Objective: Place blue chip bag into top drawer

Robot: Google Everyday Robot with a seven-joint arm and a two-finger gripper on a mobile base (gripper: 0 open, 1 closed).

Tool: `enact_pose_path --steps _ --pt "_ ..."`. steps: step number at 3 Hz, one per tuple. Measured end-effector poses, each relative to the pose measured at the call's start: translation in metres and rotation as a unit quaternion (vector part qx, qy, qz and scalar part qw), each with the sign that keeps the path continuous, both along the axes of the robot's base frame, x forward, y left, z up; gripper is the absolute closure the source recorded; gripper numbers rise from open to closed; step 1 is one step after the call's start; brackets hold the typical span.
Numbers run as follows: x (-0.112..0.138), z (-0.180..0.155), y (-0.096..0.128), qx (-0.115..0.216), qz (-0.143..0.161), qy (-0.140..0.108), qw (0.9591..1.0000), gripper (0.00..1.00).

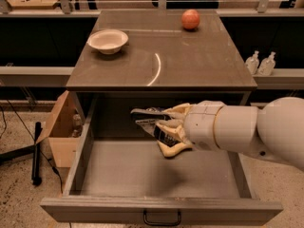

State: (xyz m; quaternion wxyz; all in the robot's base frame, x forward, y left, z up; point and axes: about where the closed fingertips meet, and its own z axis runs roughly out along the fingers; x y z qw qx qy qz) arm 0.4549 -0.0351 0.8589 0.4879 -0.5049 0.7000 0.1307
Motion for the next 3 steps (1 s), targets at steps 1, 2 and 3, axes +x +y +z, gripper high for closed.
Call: enact_pose_path --steps 1,2,3 --pt "0.000 0.000 0.000 0.000 0.000 0.000 1.0000 1.00" --pt "0.001 -0.036 0.011 0.004 0.015 0.017 0.9997 1.00" --pt "0.006 -0.071 0.027 0.008 0.036 0.032 0.9988 1.00"
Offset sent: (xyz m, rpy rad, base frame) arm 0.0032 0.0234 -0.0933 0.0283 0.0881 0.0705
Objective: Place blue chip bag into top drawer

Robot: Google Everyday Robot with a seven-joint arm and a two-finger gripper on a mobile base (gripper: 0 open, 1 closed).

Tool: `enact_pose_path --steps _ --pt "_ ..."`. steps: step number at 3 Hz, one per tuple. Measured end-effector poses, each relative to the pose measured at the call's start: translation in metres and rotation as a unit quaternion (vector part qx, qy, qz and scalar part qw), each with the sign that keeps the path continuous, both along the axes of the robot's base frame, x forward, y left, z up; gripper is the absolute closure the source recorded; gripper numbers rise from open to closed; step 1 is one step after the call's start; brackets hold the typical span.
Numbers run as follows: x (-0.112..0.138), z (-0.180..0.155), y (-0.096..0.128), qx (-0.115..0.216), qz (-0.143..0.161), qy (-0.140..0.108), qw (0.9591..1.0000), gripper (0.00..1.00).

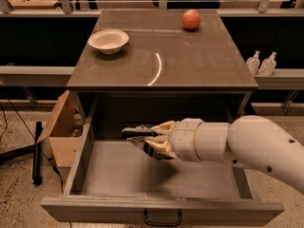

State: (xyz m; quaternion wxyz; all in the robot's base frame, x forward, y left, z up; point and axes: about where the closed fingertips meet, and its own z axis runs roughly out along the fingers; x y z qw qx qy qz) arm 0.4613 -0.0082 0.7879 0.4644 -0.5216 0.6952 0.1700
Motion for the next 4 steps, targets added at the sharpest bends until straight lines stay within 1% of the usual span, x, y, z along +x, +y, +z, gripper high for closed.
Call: enact_pose_path --steps 1,2,3,4 --pt "0.007 -0.025 0.023 0.000 0.022 0.014 0.9997 0.82" --pt "0.012 -0.040 0.040 -0.007 0.034 0.027 0.9990 0.59" --pt "0.018 -0.046 0.049 -0.014 0.034 0.035 0.9987 0.36" --pt "0.023 -0.046 0.044 -0.018 0.022 0.042 0.9987 0.12"
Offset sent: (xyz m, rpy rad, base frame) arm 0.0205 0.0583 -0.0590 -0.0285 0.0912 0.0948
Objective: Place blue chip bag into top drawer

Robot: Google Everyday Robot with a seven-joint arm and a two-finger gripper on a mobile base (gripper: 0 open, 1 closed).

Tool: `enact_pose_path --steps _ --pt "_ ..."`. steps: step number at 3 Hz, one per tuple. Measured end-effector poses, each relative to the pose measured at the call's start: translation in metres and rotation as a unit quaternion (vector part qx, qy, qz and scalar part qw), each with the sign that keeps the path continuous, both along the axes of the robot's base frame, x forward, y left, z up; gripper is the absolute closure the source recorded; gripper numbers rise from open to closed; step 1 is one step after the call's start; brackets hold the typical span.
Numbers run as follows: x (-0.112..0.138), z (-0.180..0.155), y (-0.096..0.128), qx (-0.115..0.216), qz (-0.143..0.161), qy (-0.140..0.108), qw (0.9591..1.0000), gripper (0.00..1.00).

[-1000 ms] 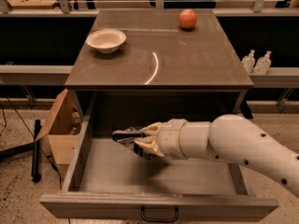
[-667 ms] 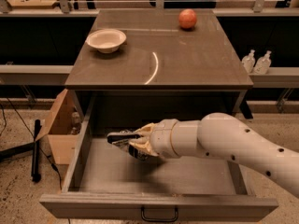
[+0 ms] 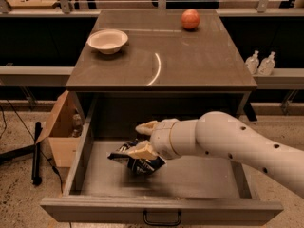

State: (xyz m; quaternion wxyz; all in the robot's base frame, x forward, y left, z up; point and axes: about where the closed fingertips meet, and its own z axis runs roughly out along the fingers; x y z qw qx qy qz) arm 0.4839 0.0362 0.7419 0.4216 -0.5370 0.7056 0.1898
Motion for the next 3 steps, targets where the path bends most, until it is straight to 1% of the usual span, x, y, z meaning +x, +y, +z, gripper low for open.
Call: enact_pose_path --steps 1,2,3 --pt "0.000 0.008 -0.020 -0.006 -0.032 0.003 0.9995 0.00" --pt "-0.003 0.022 -0.067 -0.033 -0.099 -0.006 0.9946 0.00" --pt "0.002 0.045 -0.119 -0.062 -0.187 -0.027 0.9799 0.00"
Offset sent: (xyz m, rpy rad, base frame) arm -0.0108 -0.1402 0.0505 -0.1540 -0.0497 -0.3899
